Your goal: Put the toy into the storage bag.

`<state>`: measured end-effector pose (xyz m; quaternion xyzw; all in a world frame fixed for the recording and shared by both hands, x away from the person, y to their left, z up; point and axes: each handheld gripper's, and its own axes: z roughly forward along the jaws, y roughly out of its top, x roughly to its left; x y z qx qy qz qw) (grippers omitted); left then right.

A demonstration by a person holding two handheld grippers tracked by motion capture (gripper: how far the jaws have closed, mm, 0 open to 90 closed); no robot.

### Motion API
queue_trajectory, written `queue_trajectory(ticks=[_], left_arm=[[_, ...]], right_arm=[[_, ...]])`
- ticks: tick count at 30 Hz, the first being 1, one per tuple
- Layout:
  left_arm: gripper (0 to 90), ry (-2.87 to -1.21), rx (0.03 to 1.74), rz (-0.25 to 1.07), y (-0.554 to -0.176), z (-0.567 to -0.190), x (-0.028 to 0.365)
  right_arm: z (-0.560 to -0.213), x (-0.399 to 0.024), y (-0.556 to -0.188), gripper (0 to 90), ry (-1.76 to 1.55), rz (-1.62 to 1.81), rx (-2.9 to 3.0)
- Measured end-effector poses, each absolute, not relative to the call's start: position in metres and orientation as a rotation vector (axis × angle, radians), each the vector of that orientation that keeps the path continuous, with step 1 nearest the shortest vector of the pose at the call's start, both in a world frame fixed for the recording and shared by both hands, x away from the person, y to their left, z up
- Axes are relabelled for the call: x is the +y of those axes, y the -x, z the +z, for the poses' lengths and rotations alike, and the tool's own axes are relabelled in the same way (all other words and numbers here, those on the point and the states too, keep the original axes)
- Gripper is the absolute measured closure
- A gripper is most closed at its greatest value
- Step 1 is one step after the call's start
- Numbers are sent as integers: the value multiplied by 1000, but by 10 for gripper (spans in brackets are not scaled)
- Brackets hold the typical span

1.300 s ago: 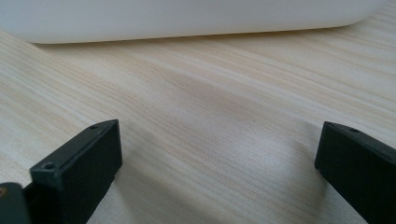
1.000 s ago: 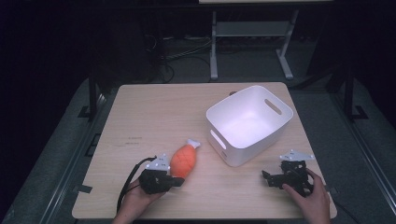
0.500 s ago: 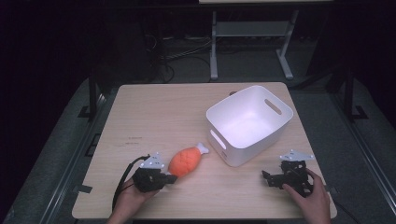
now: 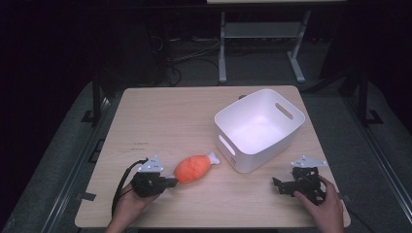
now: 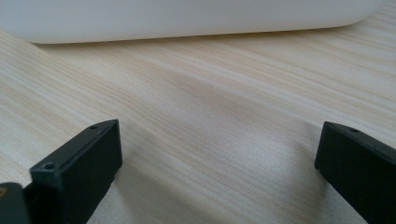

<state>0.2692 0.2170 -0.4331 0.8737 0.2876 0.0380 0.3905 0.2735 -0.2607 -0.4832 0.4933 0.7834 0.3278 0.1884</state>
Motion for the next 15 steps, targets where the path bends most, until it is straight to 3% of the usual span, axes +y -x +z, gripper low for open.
queue_trajectory(ticks=[2, 7, 8, 15], left_arm=[[878, -2220, 726, 97, -269, -431, 216], [710, -2223, 731, 106, -274, -423, 217], [710, -2231, 730, 113, -276, -422, 216], [459, -2248, 753, 104, -286, -415, 216]], right_arm=[[-483, -261, -273, 2, -1388, 922, 2204], [-483, -261, -273, 2, -1388, 922, 2204], [-483, -261, -273, 2, -1388, 922, 2204], [-483, -261, -273, 2, -1387, 922, 2204]])
